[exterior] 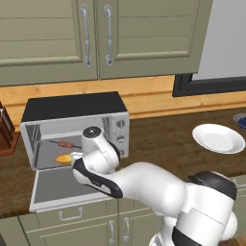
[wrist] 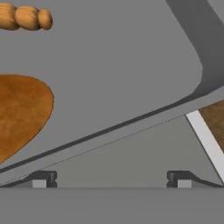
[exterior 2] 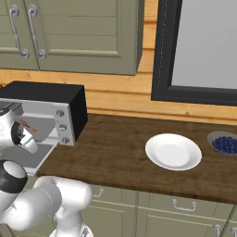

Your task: Pick up the kebab skewer and baguette bread, and place them inside the toaster oven. Close the toaster oven door and start by setting the timer.

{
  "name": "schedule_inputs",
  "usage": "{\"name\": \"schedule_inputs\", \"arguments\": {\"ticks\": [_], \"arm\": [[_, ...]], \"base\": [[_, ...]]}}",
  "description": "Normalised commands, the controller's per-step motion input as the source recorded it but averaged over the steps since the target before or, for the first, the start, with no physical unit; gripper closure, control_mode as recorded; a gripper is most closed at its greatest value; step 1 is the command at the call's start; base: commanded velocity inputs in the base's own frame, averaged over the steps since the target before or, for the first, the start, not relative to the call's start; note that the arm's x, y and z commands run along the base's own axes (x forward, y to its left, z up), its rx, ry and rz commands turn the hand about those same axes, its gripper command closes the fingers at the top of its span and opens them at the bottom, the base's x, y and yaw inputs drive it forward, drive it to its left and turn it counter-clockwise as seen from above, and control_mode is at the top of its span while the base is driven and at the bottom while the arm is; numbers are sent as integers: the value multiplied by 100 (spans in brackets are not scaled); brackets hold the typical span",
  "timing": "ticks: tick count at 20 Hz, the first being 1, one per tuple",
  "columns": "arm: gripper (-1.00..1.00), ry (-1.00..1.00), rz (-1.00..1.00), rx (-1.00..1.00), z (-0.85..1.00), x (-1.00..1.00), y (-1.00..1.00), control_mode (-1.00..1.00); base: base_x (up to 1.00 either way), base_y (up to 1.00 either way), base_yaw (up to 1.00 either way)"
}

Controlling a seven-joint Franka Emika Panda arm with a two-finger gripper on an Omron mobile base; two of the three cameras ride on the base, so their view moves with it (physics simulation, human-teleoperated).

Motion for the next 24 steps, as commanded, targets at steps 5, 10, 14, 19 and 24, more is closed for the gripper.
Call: {"name": "schedule_inputs", "arguments": {"ticks": [5, 10, 14, 19, 24], "arm": [[-100, 0, 0, 0, -16, 27, 10, -100], [-100, 0, -1, 0, -7, 27, 14, -100], [-100, 0, -7, 0, -15, 54, 12, -100], [-100, 0, -12, 0, -23, 66, 10, -100], [-100, 0, -15, 0, -19, 52, 10, -100]], "base": [[0, 0, 0], [0, 0, 0], [0, 0, 0], [0, 0, 0], [0, 0, 0]]}}
